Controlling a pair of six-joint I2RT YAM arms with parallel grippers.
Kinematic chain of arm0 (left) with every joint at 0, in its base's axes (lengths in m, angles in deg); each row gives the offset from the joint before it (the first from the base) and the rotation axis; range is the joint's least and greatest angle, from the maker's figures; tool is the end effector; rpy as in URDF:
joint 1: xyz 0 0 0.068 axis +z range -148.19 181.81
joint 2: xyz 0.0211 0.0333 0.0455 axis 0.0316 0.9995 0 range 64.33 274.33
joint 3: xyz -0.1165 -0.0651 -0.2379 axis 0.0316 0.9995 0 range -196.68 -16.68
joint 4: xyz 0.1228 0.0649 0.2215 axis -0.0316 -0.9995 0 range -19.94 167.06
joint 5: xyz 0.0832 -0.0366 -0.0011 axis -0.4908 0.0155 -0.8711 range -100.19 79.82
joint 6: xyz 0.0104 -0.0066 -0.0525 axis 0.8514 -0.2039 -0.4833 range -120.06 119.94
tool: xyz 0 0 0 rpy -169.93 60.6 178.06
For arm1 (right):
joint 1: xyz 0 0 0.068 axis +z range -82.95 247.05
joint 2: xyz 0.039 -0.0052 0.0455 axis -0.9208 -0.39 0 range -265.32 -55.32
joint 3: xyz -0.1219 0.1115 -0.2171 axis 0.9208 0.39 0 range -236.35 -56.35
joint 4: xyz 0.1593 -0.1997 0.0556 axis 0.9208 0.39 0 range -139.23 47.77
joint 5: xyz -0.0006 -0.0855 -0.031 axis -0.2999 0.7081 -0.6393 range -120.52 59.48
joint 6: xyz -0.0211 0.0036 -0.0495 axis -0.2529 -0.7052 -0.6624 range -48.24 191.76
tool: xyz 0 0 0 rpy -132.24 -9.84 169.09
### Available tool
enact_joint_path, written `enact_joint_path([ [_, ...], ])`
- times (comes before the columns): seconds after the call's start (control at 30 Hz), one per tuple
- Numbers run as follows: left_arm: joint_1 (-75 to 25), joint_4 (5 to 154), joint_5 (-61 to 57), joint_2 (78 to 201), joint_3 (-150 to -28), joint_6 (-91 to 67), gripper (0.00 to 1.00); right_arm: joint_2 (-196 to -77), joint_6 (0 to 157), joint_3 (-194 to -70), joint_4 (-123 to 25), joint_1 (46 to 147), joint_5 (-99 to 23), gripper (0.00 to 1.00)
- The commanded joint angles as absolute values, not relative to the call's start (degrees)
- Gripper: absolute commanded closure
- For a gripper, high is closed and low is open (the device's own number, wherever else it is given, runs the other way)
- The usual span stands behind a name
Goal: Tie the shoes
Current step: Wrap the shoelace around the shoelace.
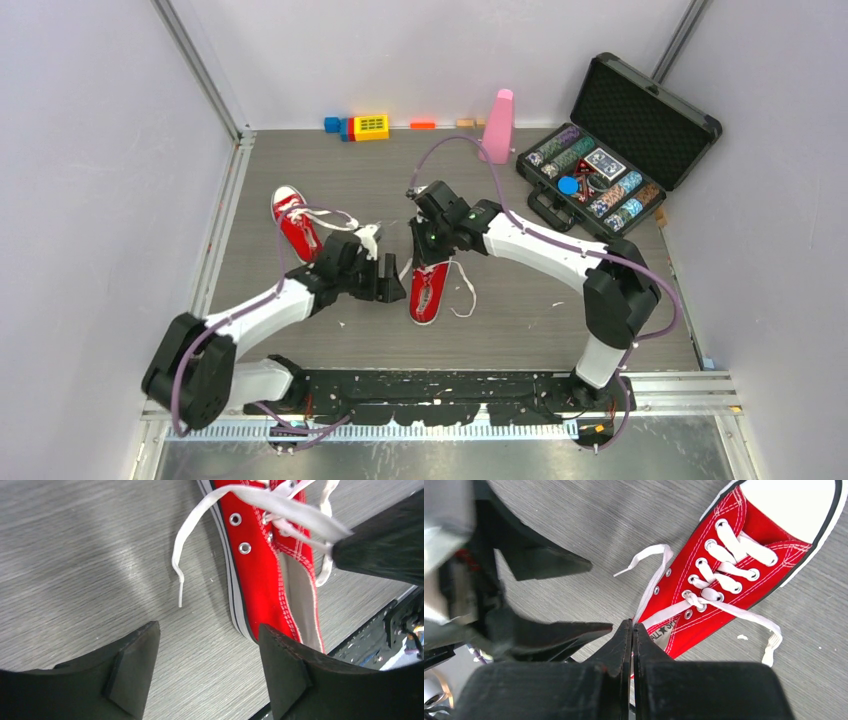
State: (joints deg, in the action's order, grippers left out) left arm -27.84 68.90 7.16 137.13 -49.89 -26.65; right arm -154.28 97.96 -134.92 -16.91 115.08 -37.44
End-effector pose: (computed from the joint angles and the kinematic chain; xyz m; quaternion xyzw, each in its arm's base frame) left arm 0.2047 -0.1287 0.1758 0.0790 0.9204 -0.2919 0.2479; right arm 0.2495 0.2839 0.2582 -0.1981 0.9250 0.2381 0.2200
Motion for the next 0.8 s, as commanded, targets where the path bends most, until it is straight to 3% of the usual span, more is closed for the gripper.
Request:
enact_joint_path([
  [0.0, -28.6, 77.4, 1.2, 128.5, -46.5, -24.7, 0.19, -154.9, 99.6, -137.6, -16.1, 115.0, -37.7, 1.0],
  [0.13, -30.0, 85.8, 0.4, 124.5, -43.3, -22.6, 0.07, -155.4, 100.9, -137.7, -16.0, 114.0, -40.2, 1.0],
  [0.3, -31.8, 100.7, 1.8, 127.0, -40.3, -16.8, 0.05, -156.5, 102.3, -138.3, -16.0, 113.2, -43.9, 1.0],
  [0.53, -32.2, 111.4, 3.3, 134.9, -40.3, -10.1, 0.11, -157.1, 103.6, -138.3, -16.0, 111.5, -47.3, 1.0],
  [0.77, -32.9, 114.8, 6.8, 141.6, -42.5, -7.1, 0.23, -157.8, 103.7, -139.0, -15.6, 110.7, -49.2, 1.0],
])
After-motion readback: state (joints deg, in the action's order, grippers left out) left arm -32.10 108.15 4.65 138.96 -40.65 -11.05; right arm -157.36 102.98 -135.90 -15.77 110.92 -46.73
